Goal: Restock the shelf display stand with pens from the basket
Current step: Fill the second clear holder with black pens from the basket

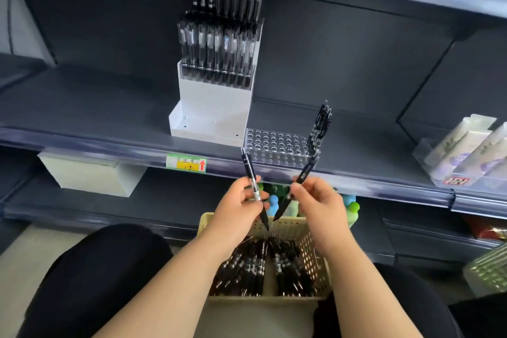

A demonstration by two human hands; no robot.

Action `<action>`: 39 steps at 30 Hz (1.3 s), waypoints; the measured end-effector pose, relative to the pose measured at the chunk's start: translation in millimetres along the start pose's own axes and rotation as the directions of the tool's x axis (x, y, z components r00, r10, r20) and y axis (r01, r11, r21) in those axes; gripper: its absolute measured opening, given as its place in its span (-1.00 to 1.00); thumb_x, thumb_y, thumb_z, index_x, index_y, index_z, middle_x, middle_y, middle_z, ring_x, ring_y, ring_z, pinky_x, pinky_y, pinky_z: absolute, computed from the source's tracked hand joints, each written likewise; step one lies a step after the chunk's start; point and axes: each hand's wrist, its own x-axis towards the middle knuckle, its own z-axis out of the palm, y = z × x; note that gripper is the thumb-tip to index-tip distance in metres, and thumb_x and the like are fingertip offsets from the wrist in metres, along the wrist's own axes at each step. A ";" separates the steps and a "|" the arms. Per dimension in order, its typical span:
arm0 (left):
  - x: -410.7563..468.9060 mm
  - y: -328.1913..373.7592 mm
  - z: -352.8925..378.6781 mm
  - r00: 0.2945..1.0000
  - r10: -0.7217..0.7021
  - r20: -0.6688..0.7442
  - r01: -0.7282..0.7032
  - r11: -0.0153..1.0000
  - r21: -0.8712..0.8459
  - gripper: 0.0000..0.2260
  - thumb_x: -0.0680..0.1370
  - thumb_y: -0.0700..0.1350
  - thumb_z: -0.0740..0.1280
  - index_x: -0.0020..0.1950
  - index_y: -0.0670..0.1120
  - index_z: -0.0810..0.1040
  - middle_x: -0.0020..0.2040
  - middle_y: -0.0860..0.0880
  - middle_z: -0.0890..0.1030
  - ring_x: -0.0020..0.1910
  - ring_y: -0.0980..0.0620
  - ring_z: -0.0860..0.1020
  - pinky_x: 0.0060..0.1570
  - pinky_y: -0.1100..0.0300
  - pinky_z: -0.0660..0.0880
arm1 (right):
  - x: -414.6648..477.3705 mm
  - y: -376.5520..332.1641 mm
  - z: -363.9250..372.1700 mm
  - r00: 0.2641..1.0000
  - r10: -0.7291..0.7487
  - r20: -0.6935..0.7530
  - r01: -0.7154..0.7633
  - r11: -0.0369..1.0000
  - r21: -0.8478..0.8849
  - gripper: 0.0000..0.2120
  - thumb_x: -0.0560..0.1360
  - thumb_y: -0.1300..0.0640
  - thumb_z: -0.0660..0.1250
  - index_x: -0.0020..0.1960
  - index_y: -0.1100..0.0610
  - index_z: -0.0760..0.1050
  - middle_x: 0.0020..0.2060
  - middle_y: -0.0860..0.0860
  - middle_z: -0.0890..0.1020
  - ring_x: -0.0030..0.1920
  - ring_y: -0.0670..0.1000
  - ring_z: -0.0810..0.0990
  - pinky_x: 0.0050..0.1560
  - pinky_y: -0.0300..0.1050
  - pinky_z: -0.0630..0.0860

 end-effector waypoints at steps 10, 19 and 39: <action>82.7 88.4 18.7 0.931 0.364 -0.034 -0.352 0.918 0.186 -0.87 0.52 -0.16 0.34 -0.07 0.09 0.53 -0.05 0.14 0.63 -0.06 0.13 0.64 0.08 0.02 0.55 | 99.2 -106.5 -47.1 0.916 -0.392 -0.083 0.400 0.888 0.226 -0.90 0.52 0.26 0.23 -0.13 0.09 0.41 -0.32 0.02 0.63 -0.27 0.06 0.67 -0.35 -0.18 0.56; 150.7 106.9 38.5 0.866 0.498 0.036 -0.478 0.805 0.352 -0.86 0.52 -0.16 0.32 -0.01 0.07 0.45 -0.10 0.07 0.65 -0.10 0.11 0.62 0.02 0.02 0.55 | 150.5 -97.6 -47.1 0.770 -0.610 -0.190 0.563 0.788 -0.247 -0.79 0.42 0.17 0.30 -0.15 -0.12 0.34 -0.28 -0.14 0.54 -0.22 0.06 0.65 -0.14 0.01 0.60; 168.3 80.1 43.3 0.855 0.516 -0.050 -0.463 0.804 0.374 -0.81 0.44 -0.17 0.43 -0.03 0.08 0.59 -0.13 0.18 0.66 -0.11 0.26 0.61 0.05 0.33 0.52 | 185.9 -61.5 -25.0 0.803 -0.595 -0.028 0.398 0.572 -0.717 -0.83 0.47 0.08 0.34 0.05 0.06 0.51 -0.34 -0.25 0.44 -0.03 0.09 0.53 0.08 0.13 0.43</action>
